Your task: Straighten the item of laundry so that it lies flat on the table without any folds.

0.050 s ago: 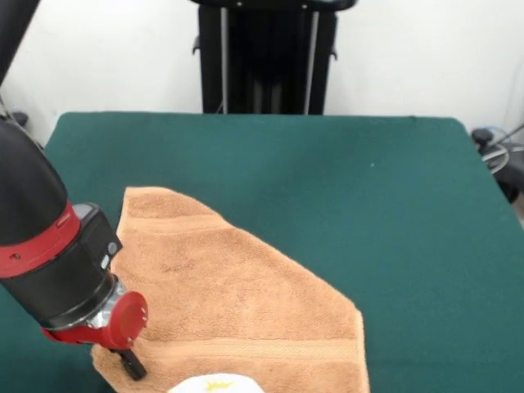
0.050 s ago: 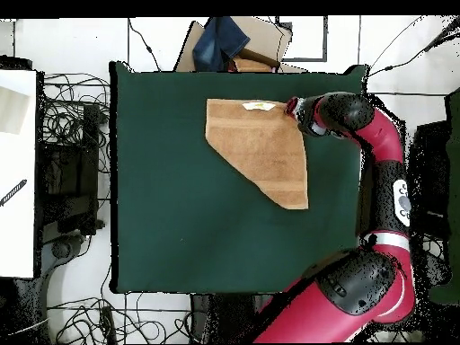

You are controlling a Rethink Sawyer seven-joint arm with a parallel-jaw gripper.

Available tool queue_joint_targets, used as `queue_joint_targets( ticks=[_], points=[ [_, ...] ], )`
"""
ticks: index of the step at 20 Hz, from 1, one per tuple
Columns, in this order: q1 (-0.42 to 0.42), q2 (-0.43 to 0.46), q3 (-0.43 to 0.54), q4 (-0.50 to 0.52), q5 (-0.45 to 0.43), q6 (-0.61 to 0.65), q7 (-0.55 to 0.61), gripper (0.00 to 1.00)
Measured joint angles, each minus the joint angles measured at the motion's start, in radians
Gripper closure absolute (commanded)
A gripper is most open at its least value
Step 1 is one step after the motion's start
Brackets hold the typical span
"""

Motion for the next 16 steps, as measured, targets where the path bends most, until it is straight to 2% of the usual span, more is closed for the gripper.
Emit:
queue_joint_targets(
  ticks=[6, 16],
  points=[
    [0.003, -0.036, -0.061, 0.044, 0.000, -0.060, 0.000, 1.00],
    [0.062, -0.066, -0.164, 0.043, 0.000, -0.084, 0.000, 1.00]
  ],
)
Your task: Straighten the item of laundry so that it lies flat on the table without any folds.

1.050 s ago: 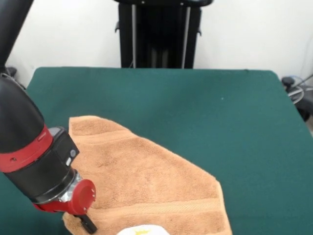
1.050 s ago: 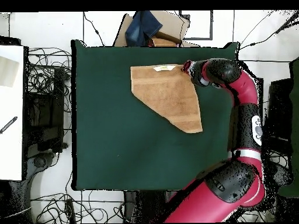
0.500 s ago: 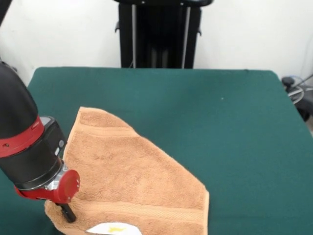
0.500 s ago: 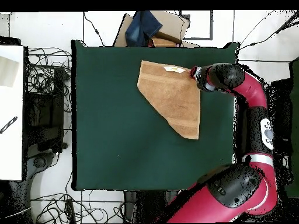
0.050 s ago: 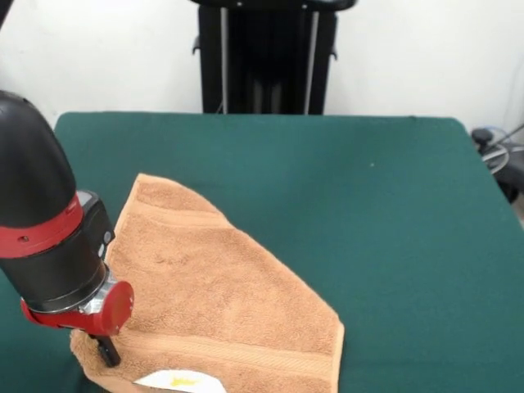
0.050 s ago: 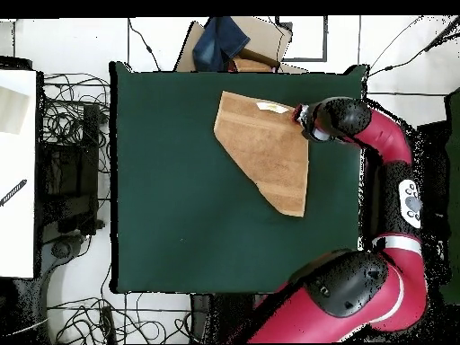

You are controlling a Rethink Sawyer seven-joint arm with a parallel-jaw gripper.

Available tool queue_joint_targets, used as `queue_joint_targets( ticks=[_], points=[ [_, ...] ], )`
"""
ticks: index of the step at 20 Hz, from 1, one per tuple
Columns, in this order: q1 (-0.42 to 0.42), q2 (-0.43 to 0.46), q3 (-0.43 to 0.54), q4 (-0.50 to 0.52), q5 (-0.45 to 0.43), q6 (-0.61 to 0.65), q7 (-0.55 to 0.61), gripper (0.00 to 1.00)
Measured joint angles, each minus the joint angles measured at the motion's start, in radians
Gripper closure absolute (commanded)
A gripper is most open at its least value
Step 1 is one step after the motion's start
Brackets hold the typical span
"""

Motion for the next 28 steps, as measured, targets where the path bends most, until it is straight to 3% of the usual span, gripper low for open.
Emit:
queue_joint_targets(
  ticks=[28],
  points=[
    [0.035, -0.022, -0.298, -0.056, -0.025, -0.026, 0.000, 1.00]
  ],
)
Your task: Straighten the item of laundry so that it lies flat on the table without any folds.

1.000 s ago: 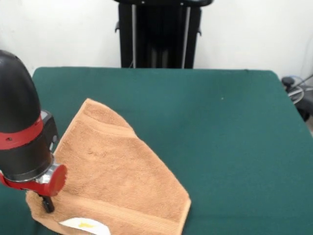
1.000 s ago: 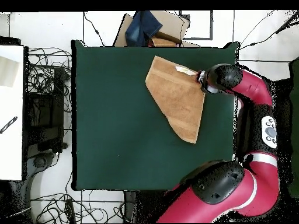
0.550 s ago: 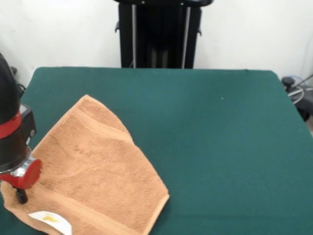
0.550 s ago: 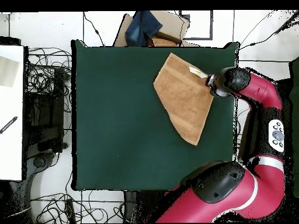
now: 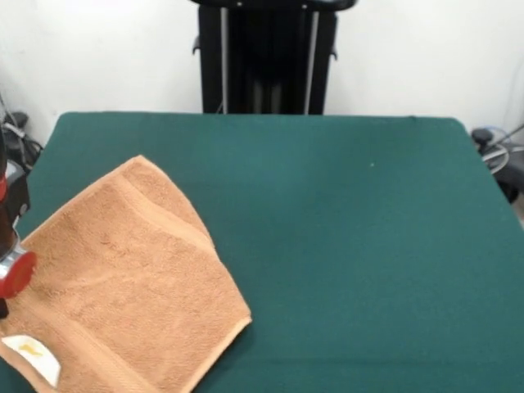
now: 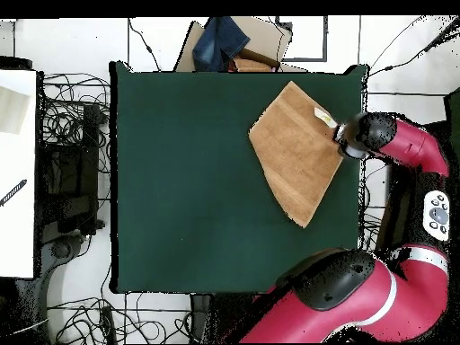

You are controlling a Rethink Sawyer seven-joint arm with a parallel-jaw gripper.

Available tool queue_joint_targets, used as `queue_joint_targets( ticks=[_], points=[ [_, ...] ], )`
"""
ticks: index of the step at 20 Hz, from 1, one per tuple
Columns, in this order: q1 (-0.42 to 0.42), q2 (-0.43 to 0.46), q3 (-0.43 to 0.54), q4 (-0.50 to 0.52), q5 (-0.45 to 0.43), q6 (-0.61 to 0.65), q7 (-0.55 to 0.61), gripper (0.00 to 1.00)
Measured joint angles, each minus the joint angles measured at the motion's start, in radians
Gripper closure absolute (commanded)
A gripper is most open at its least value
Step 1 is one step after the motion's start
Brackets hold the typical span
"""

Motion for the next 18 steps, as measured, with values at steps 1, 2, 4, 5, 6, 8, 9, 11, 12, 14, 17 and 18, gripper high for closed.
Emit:
queue_joint_targets(
  ticks=[1, 2, 4, 5, 6, 8, 9, 11, 12, 14, 17, 18],
  points=[
    [0.002, -0.003, -0.010, 0.006, 0.000, -0.004, 0.000, 1.00],
    [0.005, -0.008, -0.023, 0.015, -0.001, -0.010, 0.000, 1.00],
    [0.009, -0.015, -0.042, 0.031, -0.003, -0.017, 0.000, 1.00],
    [0.014, -0.020, -0.057, 0.044, -0.005, -0.024, 0.000, 1.00],
    [0.019, -0.022, -0.068, 0.052, -0.006, -0.028, 0.000, 1.00],
    [0.034, -0.031, -0.099, 0.072, -0.007, -0.043, 0.000, 1.00],
    [0.040, -0.035, -0.109, 0.081, -0.007, -0.048, 0.000, 1.00],
    [0.051, -0.037, -0.127, 0.091, -0.007, -0.055, 0.000, 1.00],
    [0.056, -0.038, -0.136, 0.096, -0.006, -0.059, 0.000, 1.00],
    [0.067, -0.041, -0.154, 0.106, -0.006, -0.067, 0.000, 1.00],
    [0.078, -0.041, -0.175, 0.115, -0.006, -0.076, 0.000, 1.00],
    [0.085, -0.041, -0.186, 0.117, -0.006, -0.080, 0.000, 1.00]
  ],
)
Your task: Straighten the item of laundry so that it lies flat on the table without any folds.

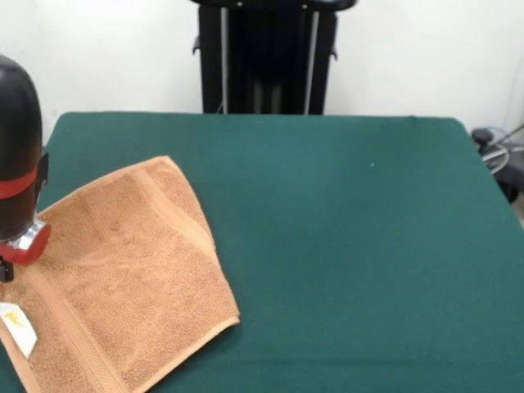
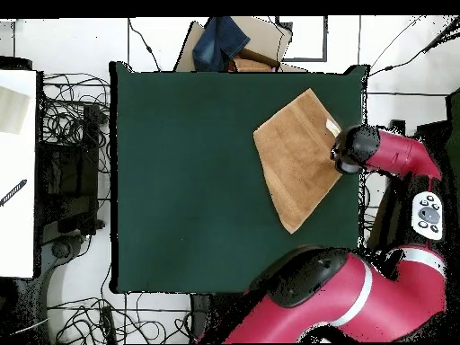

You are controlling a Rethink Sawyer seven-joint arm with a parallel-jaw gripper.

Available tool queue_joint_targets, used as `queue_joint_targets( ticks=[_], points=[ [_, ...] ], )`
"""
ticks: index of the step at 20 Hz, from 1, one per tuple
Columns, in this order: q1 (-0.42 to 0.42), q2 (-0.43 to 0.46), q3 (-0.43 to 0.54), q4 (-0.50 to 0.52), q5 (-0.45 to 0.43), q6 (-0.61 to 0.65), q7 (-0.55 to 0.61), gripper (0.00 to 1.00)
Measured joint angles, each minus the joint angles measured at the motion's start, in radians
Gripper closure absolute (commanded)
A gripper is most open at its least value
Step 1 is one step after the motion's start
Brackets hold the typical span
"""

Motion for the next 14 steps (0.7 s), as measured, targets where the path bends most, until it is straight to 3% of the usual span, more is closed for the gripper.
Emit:
queue_joint_targets(
  ticks=[14],
  points=[
    [0.029, -0.002, -0.063, 0.033, 0.004, -0.023, 0.000, 1.00]
  ],
)
